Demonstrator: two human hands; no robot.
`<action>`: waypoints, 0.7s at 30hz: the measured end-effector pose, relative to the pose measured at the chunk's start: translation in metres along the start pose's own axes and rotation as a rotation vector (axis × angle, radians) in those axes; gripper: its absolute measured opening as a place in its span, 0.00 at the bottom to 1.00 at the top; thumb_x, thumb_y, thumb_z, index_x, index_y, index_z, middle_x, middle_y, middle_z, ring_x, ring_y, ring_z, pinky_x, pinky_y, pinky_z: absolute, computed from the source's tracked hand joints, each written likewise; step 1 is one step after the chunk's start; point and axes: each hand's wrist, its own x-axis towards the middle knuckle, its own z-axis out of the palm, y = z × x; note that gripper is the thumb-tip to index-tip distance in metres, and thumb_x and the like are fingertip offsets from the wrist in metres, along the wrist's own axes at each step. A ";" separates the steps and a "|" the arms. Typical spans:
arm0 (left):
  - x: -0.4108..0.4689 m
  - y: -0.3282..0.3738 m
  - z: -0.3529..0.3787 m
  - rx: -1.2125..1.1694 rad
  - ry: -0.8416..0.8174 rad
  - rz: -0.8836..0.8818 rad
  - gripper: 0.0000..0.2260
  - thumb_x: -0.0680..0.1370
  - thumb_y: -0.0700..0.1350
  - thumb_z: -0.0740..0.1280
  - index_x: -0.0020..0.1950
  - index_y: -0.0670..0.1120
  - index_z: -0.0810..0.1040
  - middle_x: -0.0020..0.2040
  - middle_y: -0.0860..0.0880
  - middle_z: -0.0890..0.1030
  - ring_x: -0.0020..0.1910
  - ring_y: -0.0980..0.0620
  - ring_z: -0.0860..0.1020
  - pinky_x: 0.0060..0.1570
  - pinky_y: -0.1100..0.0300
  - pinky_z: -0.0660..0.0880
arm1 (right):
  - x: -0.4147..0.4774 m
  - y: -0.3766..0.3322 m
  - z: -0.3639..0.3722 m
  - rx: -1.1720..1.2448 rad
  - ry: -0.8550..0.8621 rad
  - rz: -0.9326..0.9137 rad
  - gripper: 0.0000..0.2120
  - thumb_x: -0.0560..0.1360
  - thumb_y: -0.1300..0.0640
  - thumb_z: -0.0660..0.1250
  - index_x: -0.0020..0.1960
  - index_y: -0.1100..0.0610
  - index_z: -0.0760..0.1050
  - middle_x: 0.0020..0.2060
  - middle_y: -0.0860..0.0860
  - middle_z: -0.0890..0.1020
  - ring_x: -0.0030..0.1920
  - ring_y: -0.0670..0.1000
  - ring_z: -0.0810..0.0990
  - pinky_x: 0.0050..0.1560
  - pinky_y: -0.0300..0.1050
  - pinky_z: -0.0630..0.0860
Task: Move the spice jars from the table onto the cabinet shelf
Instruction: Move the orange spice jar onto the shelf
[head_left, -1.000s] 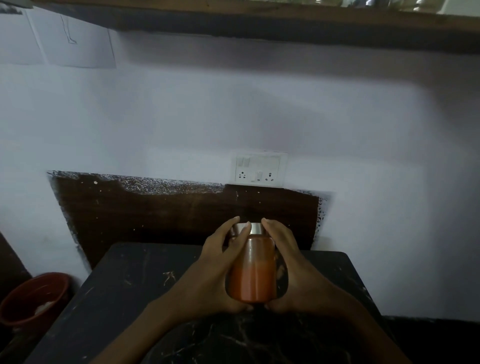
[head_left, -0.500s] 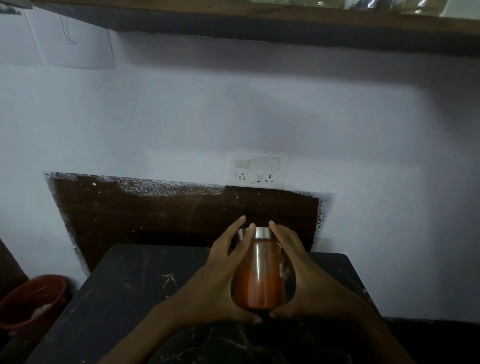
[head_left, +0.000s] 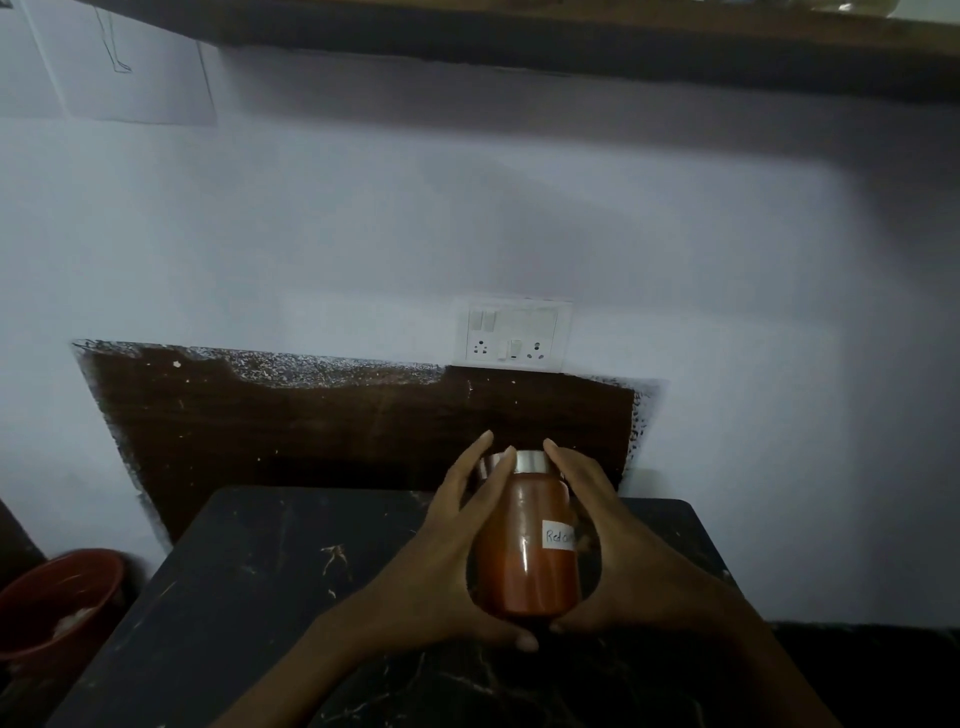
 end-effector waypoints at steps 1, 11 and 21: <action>0.001 0.001 0.000 0.027 0.006 0.007 0.56 0.61 0.56 0.79 0.73 0.67 0.39 0.72 0.66 0.35 0.74 0.63 0.45 0.67 0.59 0.66 | 0.001 0.000 0.002 -0.002 0.009 0.001 0.53 0.61 0.59 0.79 0.60 0.29 0.41 0.58 0.25 0.46 0.59 0.30 0.58 0.45 0.17 0.65; 0.000 -0.001 -0.004 -0.092 0.084 0.006 0.53 0.61 0.52 0.80 0.76 0.57 0.48 0.74 0.61 0.46 0.73 0.62 0.52 0.62 0.63 0.71 | 0.002 -0.002 -0.004 0.223 -0.062 0.004 0.61 0.60 0.63 0.79 0.66 0.25 0.39 0.71 0.33 0.49 0.66 0.39 0.64 0.52 0.35 0.76; -0.001 -0.001 -0.004 -0.075 0.053 -0.043 0.53 0.62 0.50 0.80 0.75 0.59 0.47 0.73 0.63 0.45 0.72 0.65 0.52 0.62 0.62 0.73 | 0.009 -0.001 0.005 0.150 -0.015 -0.031 0.60 0.59 0.60 0.80 0.68 0.30 0.40 0.64 0.24 0.48 0.65 0.32 0.58 0.50 0.26 0.72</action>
